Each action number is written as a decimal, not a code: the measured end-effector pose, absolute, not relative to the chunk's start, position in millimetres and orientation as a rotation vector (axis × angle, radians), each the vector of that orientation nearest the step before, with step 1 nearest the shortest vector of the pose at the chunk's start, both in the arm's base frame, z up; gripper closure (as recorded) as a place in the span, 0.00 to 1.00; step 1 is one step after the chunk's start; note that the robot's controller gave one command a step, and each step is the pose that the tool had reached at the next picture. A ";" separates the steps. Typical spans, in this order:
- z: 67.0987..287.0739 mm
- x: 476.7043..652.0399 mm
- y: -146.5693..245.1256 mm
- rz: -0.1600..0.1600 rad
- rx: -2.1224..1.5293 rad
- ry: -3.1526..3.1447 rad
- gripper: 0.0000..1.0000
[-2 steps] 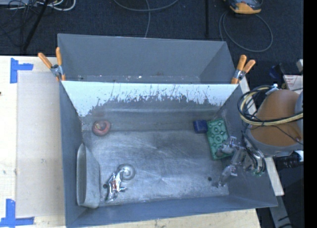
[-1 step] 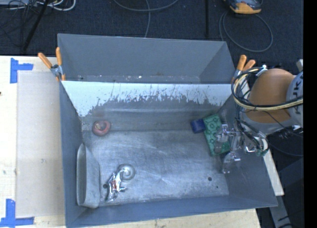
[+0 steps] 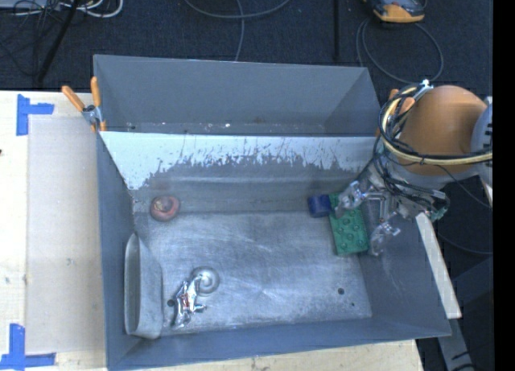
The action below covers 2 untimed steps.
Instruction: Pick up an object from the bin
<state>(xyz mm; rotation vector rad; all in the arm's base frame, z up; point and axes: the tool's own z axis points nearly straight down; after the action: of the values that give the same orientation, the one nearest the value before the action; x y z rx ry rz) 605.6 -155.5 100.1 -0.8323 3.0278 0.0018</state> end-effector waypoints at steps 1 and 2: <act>74.3 620.6 -141.4 0.048 -1.057 2.980 0.00; 74.0 619.4 -130.2 0.054 -1.368 2.842 0.00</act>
Offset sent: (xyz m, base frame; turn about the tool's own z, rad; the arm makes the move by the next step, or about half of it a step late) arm 0.0162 0.0044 -0.0301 -0.1543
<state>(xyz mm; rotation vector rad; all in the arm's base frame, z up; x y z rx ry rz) 619.4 -130.2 74.0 -1.3682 2.8421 0.0540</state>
